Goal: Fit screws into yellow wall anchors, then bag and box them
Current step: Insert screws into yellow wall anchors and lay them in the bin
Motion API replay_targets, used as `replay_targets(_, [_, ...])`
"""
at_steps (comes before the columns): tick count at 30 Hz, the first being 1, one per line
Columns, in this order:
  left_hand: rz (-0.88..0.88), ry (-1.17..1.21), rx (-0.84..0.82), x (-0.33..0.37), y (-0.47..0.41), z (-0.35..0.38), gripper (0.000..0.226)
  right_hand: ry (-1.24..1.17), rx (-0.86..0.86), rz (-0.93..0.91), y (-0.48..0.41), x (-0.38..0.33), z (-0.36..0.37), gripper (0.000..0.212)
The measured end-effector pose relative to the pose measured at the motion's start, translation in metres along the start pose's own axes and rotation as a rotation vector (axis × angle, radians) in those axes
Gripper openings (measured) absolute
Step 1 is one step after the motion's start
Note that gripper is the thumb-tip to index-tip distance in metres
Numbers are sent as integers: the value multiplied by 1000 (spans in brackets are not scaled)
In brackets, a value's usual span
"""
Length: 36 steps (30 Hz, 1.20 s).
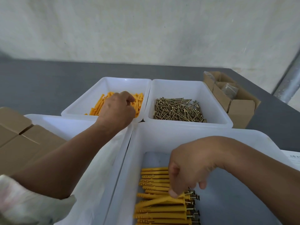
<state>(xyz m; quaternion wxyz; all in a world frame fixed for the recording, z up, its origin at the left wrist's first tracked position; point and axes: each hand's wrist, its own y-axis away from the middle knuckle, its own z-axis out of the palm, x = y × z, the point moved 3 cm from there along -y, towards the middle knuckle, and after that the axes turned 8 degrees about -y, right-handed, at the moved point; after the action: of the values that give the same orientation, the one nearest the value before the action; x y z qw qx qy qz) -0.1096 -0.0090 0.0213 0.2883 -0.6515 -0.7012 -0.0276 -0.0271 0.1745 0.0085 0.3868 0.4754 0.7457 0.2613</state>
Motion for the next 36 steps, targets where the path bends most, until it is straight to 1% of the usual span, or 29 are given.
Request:
replay_targets(2, [-42,2,33,-4,-3,0,42,19,29,-15,9,4,-8,37])
replay_targets(4, [-87,8,45,-8,-5,0,41,-28,136,-68,20,10,-20,29])
replay_targets(5, [-100,2,39,-10,-6,1,41,-72,242,-109,24,14,-29,27])
replay_targets(6, [-105,-16,26,-11,-6,2,43,-122,393,-146,27,20,-39,27])
replay_targets(8, [-94,-69,-19,-12,-6,6,47,-209,771,-172,29,34,-60,30])
replay_targets(9, [-80,-92,-40,-13,-6,8,48,-212,941,-155,28,41,-67,35])
replay_targets(10, [-65,-109,-56,-13,-6,9,49,-188,1053,-124,25,48,-72,41])
replay_targets(11, [-53,-121,-68,-13,-6,11,49,-164,1091,-91,21,56,-74,46])
replay_targets(13, [-39,-142,-90,-13,-6,14,51,-165,1015,7,8,72,-72,54])
replay_targets(16, [-30,-157,-108,-14,-6,16,50,-96,860,179,-11,87,-66,76])
replay_targets(18, [-28,-149,-96,-15,-7,15,45,-62,832,218,-19,90,-68,88])
replay_targets(20, [-22,-150,-76,-16,-7,15,39,-59,808,232,-24,92,-70,94])
replay_targets(24, [1,-150,-22,-17,-6,14,26,-96,760,241,-28,97,-72,95])
replay_targets(29, [8,-103,47,-16,-4,13,12,-148,720,249,-29,98,-74,91])
replay_targets(33, [0,-16,110,-13,-4,8,14,-175,714,256,-29,99,-74,91])
replay_targets(36, [12,63,195,-7,-3,-2,13,-185,712,256,-30,99,-74,92])
